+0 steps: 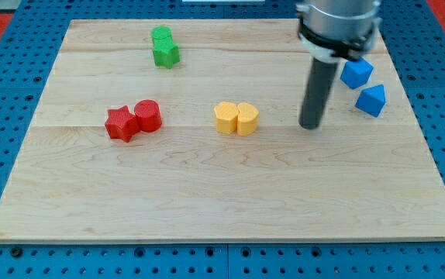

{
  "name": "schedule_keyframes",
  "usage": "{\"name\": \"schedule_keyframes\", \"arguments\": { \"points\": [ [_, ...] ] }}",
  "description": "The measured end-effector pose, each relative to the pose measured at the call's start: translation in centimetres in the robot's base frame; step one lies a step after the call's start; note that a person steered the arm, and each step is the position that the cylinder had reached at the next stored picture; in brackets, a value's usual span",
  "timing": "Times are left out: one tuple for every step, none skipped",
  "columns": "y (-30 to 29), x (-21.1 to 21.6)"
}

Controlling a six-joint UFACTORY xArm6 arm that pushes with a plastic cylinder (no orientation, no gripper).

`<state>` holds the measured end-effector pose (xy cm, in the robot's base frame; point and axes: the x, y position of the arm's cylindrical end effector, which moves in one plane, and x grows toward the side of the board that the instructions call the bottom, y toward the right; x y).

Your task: Slide the blue triangle along with the blue cube slightly up

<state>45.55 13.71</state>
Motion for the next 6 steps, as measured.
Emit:
{"name": "schedule_keyframes", "arguments": {
  "points": [
    [3.8, 3.1],
    [8.3, 3.1],
    [10.0, 1.7],
    [10.0, 1.2],
    [10.1, 0.0],
    [10.1, -2.2]
  ]
}}
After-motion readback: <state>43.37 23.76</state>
